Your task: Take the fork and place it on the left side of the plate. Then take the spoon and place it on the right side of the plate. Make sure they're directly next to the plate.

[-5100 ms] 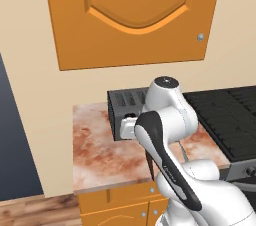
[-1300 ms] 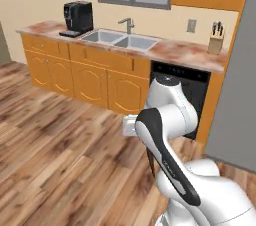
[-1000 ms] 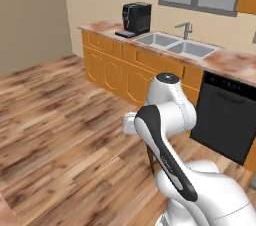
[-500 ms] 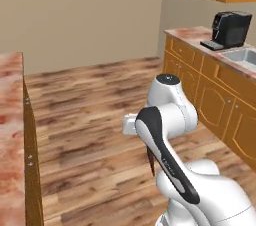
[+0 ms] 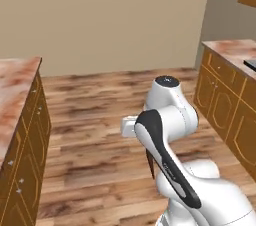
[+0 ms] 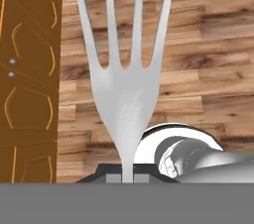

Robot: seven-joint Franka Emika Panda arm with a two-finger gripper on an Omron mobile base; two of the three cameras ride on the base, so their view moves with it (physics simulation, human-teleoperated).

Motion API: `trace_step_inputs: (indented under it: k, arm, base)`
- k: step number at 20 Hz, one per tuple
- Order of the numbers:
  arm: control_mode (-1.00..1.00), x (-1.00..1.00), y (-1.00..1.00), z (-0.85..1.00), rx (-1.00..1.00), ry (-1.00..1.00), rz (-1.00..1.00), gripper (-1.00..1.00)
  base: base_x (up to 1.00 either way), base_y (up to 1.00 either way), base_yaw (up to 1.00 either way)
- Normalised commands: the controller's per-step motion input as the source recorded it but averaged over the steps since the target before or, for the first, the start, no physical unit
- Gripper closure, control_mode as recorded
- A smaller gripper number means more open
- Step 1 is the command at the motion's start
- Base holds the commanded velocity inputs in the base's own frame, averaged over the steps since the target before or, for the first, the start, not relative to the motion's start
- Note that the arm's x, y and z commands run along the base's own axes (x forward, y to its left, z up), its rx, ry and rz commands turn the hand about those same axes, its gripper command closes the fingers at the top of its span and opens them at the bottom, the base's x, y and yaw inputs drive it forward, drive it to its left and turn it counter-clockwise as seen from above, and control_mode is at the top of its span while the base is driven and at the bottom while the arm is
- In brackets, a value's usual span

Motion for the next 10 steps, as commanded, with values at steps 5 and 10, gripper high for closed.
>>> trace_step_inputs:
  k: [5, 10]
  arm:
    - [1.00, 0.00, 0.00, 0.00, 0.00, 0.00, 0.00, 1.00]
    - [1.00, 0.00, 0.00, 0.00, 0.00, 0.00, 0.00, 1.00]
  base:
    - [1.00, -0.46, 0.42]
    - [0.94, -0.18, 0.76]
